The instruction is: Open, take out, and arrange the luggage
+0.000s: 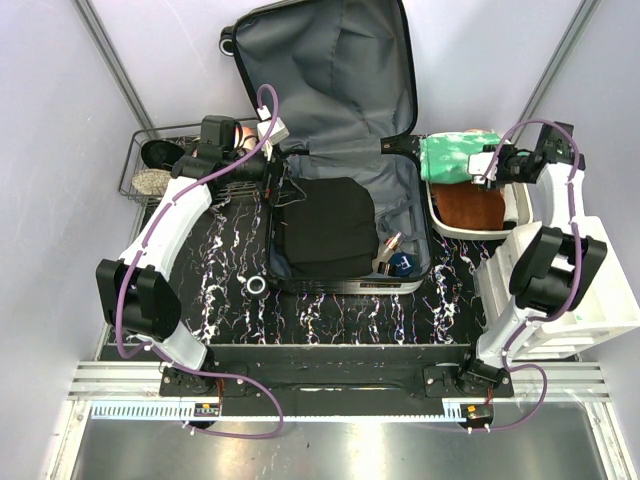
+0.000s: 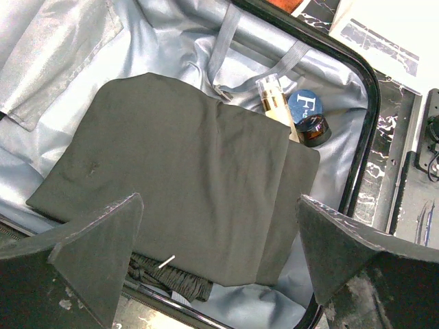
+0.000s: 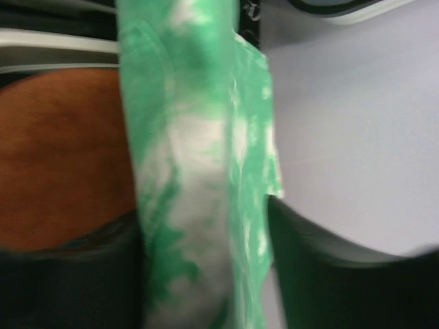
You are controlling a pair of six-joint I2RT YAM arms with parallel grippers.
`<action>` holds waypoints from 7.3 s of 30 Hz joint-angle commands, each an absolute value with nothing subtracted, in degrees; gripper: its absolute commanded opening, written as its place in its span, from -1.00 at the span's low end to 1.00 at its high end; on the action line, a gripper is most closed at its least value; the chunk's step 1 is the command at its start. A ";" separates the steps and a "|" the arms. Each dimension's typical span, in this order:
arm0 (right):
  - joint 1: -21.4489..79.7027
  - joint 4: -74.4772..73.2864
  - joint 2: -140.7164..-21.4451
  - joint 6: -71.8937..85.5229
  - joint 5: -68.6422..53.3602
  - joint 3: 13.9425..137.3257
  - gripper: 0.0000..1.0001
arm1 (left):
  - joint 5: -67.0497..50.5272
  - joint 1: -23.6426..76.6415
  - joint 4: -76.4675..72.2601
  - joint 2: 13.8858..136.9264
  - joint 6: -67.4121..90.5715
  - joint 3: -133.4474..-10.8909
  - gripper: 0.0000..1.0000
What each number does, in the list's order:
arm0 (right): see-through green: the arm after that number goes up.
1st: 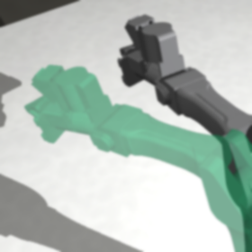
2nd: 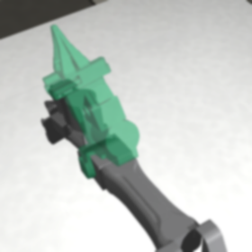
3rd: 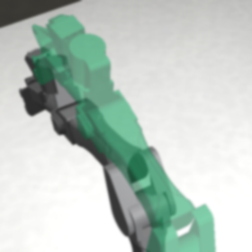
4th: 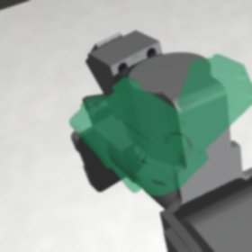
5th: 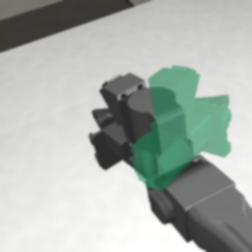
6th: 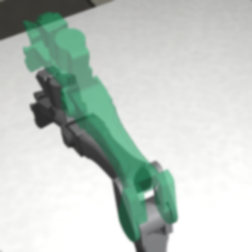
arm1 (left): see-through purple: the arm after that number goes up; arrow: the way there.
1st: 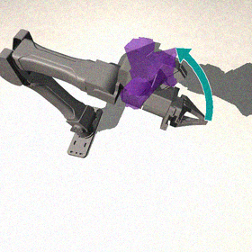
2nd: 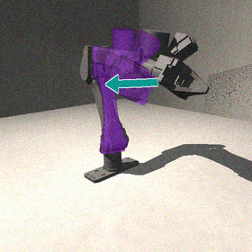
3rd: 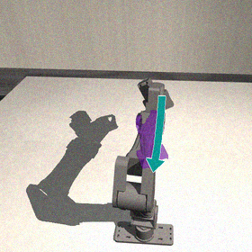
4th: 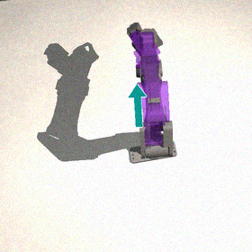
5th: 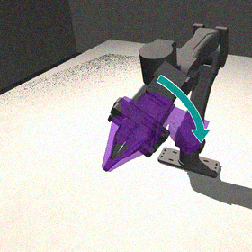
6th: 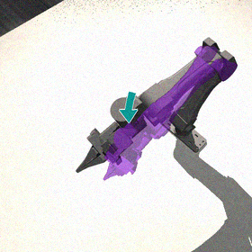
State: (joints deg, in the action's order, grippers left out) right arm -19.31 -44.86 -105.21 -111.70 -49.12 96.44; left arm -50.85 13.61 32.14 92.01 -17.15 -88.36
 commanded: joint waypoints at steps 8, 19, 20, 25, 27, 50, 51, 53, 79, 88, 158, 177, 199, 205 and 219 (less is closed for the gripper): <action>-19.60 -62.12 -97.03 -124.80 -47.11 94.56 0.99 | -52.91 13.27 31.73 89.47 -18.89 -86.93 0.98; -11.44 -81.81 -101.33 -98.52 -48.18 115.31 0.99 | -53.70 13.36 32.43 88.33 -19.07 -86.31 0.98; -8.12 -78.43 -102.47 -91.48 -46.42 115.92 0.93 | -53.70 13.27 32.43 88.42 -18.99 -86.31 0.98; -1.76 -65.68 -106.17 -64.45 -36.83 116.11 0.66 | -53.09 13.27 32.43 88.24 -18.63 -86.13 0.98; -1.49 -63.47 -108.10 -59.18 -35.17 115.14 0.49 | -52.91 13.36 32.43 88.07 -18.63 -85.96 0.98; -5.54 -60.38 -109.26 -57.42 -23.00 107.58 0.61 | -34.55 20.12 40.34 92.46 -33.82 -85.96 0.97; -4.93 -60.29 -108.38 -55.91 -24.33 107.67 0.66 | -33.85 21.08 40.34 93.24 -36.27 -86.04 0.94; -4.22 -58.98 -105.39 -49.53 -26.88 107.58 0.70 | -32.26 24.33 40.34 95.26 -37.87 -86.48 0.82; -1.24 -16.26 -74.98 -32.50 -48.25 62.68 1.00 | -33.11 32.62 34.52 108.90 -54.41 -81.81 -0.44; 8.52 -12.58 -73.83 -47.19 -48.69 54.86 1.00 | -43.85 27.08 48.15 114.08 -49.13 -96.67 -0.95; 20.04 -4.57 -107.67 -33.22 -50.27 82.18 -1.00 | -44.74 20.92 42.36 105.55 -56.95 -86.83 0.90; 20.21 -17.75 -103.97 -41.93 -53.26 82.96 0.83 | -53.97 16.61 55.02 111.88 -55.46 -99.58 -0.99; 31.29 -5.09 -107.13 -53.17 -37.18 79.98 1.00 | -54.58 16.70 55.02 115.05 -52.29 -103.71 -1.00; 31.64 -8.44 -110.12 -55.63 -35.87 82.00 0.99 | -55.54 16.61 55.02 114.70 -52.29 -103.80 -1.00; 29.45 -1.41 -107.06 -56.16 -28.92 81.91 -1.00 | -54.33 15.29 55.02 111.28 -49.84 -104.06 -0.02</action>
State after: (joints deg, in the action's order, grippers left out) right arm 30.98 -5.19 -112.31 -54.46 -32.23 79.50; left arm -52.51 16.19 55.40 114.65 -51.75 -100.92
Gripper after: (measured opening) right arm 0.105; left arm 0.280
